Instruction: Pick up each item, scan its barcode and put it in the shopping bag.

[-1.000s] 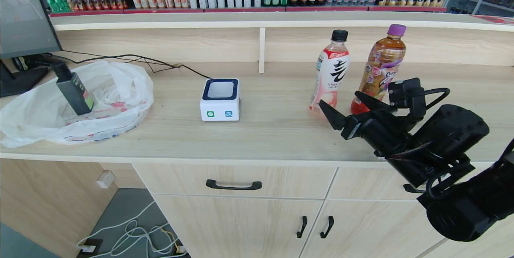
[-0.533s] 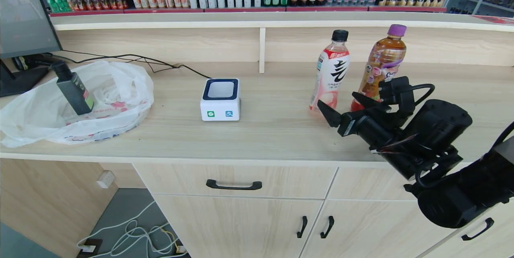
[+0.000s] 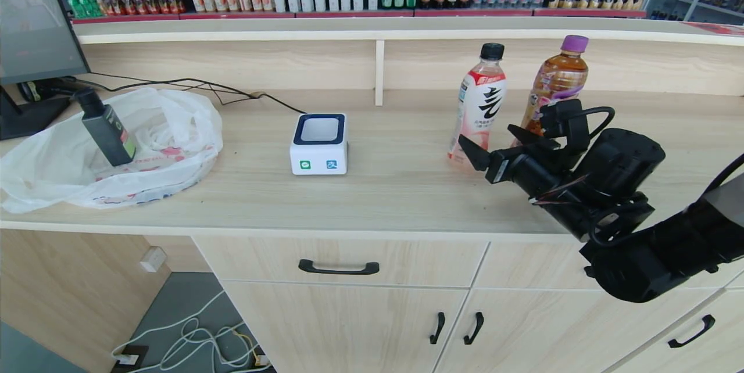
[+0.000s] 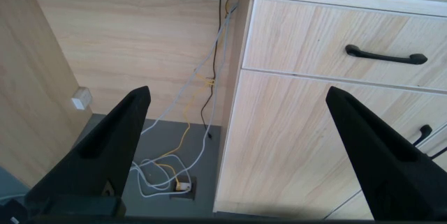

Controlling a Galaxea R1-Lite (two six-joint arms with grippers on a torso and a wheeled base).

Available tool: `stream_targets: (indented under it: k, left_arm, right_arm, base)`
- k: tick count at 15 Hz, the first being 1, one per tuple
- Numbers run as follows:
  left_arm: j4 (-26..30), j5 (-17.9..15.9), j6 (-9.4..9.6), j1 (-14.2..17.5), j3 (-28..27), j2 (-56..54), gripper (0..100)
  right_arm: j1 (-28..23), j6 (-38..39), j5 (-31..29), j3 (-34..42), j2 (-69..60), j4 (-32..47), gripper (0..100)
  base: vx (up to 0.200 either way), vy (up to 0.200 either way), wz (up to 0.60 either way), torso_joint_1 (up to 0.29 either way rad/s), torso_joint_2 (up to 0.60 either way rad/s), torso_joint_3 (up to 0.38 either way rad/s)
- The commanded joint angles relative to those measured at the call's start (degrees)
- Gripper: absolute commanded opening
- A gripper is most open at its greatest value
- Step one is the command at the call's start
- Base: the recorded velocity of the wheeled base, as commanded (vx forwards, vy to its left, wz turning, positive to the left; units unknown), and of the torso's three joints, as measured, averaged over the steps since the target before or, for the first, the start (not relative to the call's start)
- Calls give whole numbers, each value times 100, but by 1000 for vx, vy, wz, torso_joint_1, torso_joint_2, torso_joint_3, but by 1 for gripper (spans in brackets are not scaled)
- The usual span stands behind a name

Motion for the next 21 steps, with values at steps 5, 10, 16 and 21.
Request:
stream_targets:
  k: [5,10,16,21]
  left_arm:
    - [0,0,-1,1,0,-1,100]
    - [0,0,-1,1,0,-1,100]
    - [0,0,-1,1,0,-1,100]
    - [0,0,-1,1,0,-1,100]
  right_arm:
    - [-17,-31,6,-453,209,232,100]
    - [-17,-154,6,-928,314,601,100]
    - [1,-233,6,-1402,648,777,100]
    - [45,-250,-3,-1824,710,1005,100]
  base:
    - [0,0,0,0,0,0]
    - [0,0,0,0,0,0]
    - [0,0,0,0,0,0]
    - [0,0,0,0,0,0]
